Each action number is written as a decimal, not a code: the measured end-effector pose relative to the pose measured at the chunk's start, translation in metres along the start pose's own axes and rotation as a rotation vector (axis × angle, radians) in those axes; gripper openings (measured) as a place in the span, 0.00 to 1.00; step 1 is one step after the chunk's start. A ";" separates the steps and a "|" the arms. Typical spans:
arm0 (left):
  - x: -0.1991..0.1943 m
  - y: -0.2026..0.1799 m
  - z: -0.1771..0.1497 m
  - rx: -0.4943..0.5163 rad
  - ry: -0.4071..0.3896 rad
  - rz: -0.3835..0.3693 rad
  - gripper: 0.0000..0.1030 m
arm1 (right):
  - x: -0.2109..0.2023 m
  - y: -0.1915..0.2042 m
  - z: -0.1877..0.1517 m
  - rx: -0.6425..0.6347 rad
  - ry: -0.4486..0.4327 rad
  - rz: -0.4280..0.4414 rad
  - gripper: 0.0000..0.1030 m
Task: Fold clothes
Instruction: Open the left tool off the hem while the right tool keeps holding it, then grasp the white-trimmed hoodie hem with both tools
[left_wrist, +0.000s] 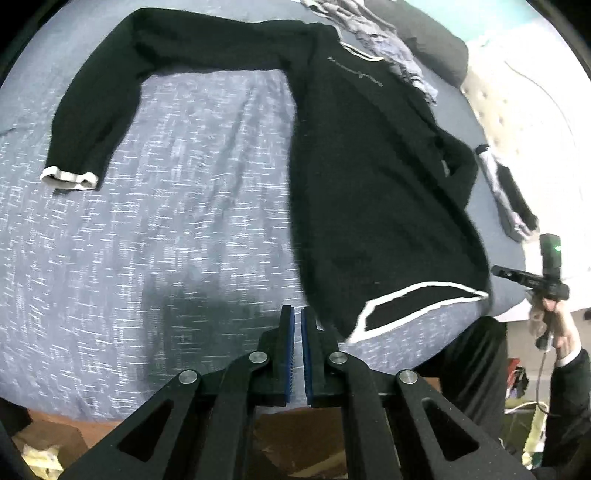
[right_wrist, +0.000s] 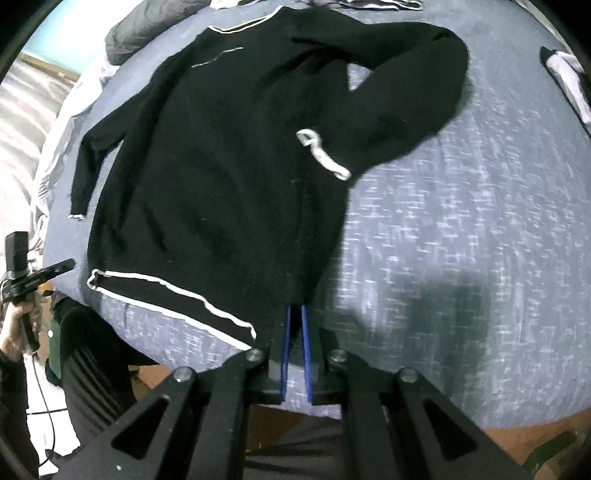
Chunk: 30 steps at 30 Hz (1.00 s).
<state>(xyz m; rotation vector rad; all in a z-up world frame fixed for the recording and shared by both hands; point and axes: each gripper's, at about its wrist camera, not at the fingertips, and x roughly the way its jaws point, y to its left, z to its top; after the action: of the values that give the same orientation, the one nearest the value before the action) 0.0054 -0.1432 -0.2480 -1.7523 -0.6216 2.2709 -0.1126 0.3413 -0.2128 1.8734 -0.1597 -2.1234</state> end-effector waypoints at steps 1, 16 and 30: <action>0.000 -0.002 0.000 0.001 -0.003 -0.010 0.05 | -0.002 -0.002 0.000 0.011 -0.007 -0.001 0.11; 0.053 -0.021 0.005 -0.005 0.090 -0.065 0.35 | 0.025 -0.002 -0.002 0.110 0.036 0.073 0.46; 0.049 -0.042 0.001 0.096 0.073 -0.076 0.06 | -0.006 -0.010 -0.012 0.073 -0.090 0.093 0.05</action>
<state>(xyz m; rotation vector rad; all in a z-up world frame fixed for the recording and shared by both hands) -0.0126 -0.0859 -0.2719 -1.7282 -0.5461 2.1395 -0.1014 0.3541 -0.2118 1.7733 -0.3421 -2.1663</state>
